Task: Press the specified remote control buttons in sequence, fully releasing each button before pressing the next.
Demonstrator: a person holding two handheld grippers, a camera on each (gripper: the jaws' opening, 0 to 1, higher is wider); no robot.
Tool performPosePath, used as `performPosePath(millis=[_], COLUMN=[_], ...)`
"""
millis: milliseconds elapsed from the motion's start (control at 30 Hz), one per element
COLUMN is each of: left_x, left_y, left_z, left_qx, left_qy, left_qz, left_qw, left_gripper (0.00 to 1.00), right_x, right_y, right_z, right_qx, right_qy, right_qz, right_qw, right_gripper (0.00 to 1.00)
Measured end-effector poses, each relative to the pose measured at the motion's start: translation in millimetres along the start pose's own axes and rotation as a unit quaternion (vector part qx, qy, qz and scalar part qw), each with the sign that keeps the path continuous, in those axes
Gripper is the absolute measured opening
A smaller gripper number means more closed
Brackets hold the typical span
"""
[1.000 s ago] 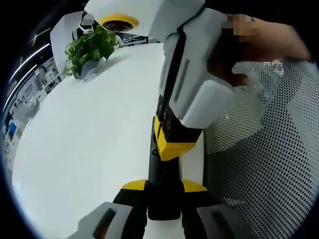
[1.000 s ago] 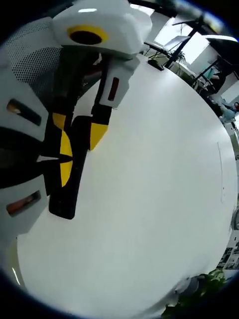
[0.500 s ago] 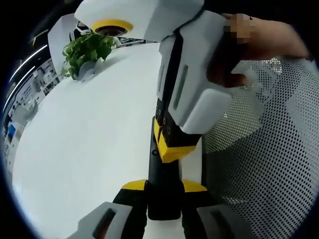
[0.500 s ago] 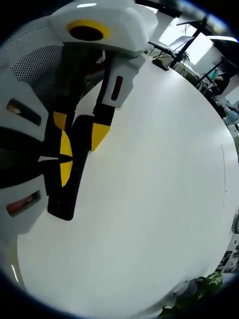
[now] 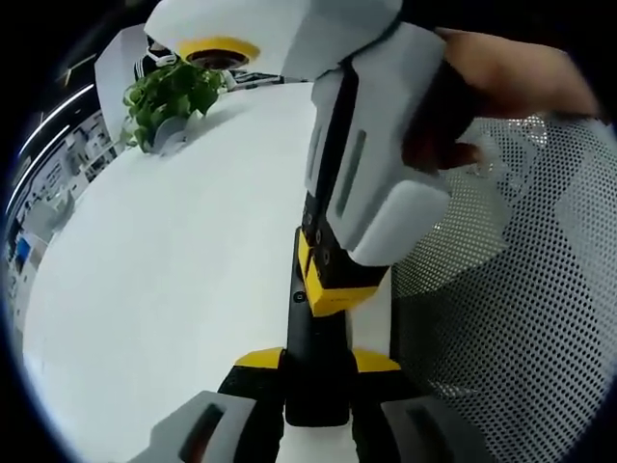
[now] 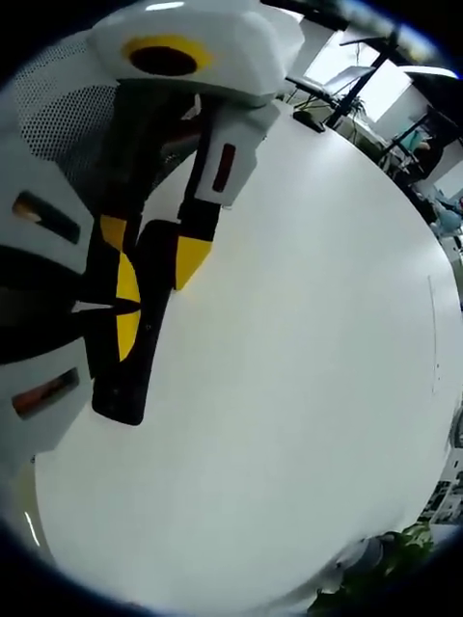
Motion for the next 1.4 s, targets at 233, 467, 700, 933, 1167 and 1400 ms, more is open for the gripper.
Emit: performPosePath(millis=[233,467,700,933,1167,1400], left_x=[0.1,0.2,0.4,0.5,0.5,0.2], left_y=[-0.9,-0.2,0.0,-0.1,-0.5,-0.1], left_z=[0.3,0.4,0.8,0.7,0.5,0.4], left_qx=[-0.001,-0.001,-0.001,-0.001,-0.001,-0.001], left_qy=[0.002,0.003,0.001,0.001,0.0,0.001], left_qz=[0.0,-0.001,-0.002,-0.003,-0.003,-0.003], left_qw=[1.0,1.0,1.0,1.0,1.0,1.0], left_gripper=[0.25,0.25,0.25,0.25,0.25,0.25], right_x=[-2.9,-2.3,-1.3,2.0,1.2,0.4], right_y=[-1.6,-1.9,-1.1,-0.9,-3.2,-4.8], right_z=[-1.7,-3.2,-2.4,-1.3,-2.3,-3.2], right_qx=[0.017,0.008,-0.01,-0.029,-0.029,-0.026], right_qy=[0.007,-0.021,-0.03,-0.061,-0.053,-0.046], right_qz=[0.027,0.038,-0.002,0.007,0.009,0.011], right_qw=[0.9995,0.999,0.9995,0.9977,0.9981,0.9985], right_gripper=[0.0,0.0,0.0,0.0,0.0,0.0])
Point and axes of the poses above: the point that each gripper's makers call its tool centre point, and the gripper's own axes: y roughly backward along the fingers, z roughly to its left, x roughly out of its underside, the point moved 2 cm from there along y, roughly backward along the fingers, and after that the axes turned 1 degree about z, right-handed, at the moved point
